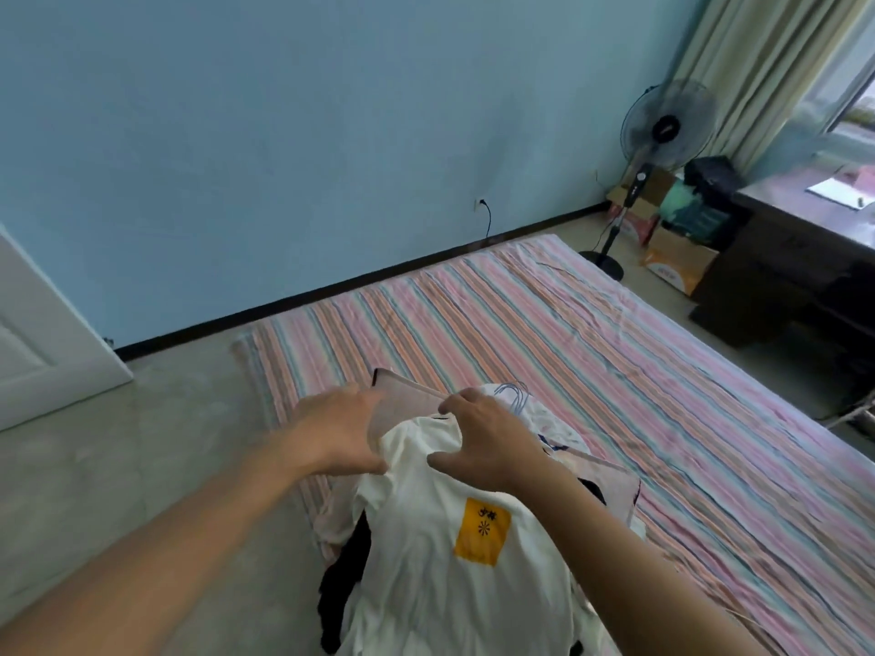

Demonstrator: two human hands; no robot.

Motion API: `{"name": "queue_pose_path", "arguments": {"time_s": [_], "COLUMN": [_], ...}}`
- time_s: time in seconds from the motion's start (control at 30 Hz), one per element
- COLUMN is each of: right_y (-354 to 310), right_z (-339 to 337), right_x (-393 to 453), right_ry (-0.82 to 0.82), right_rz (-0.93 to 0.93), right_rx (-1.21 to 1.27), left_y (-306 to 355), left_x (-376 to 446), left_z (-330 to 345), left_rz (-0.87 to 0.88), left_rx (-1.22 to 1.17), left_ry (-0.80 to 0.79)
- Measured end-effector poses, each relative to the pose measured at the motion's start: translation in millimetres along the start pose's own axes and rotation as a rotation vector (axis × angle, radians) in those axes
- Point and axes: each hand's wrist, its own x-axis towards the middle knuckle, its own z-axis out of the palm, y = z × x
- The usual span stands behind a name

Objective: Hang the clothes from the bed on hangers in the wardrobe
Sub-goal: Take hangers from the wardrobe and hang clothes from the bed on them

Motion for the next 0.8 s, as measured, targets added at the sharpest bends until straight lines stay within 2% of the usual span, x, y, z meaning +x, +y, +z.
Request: {"name": "queue_pose_path", "arguments": {"time_s": [0.17, 0.37, 0.5, 0.8], "right_y": [-88.3, -186.3, -243.7, -363.9], "right_z": [-33.3, -52.2, -53.1, -39.4], "right_x": [-23.1, -51.5, -68.0, -105.6], "right_ry": [-0.013, -0.008, -0.001, -0.032], "right_rz": [-0.156, -0.313, -0.395, -0.650], "right_rx": [-0.084, -0.149, -0.185, -0.205], "left_y": [-38.3, -88.0, -111.1, -159.7], "left_x": [-86.9, -176.7, -242.0, -374.5], "left_z": [-42.6, -56.1, -67.8, -72.5], "left_rz": [-0.062, -0.138, -0.186, -0.340], "left_rx": [-0.071, -0.126, -0.113, -0.178], "left_ry": [0.048, 0.124, 0.129, 0.277]}}
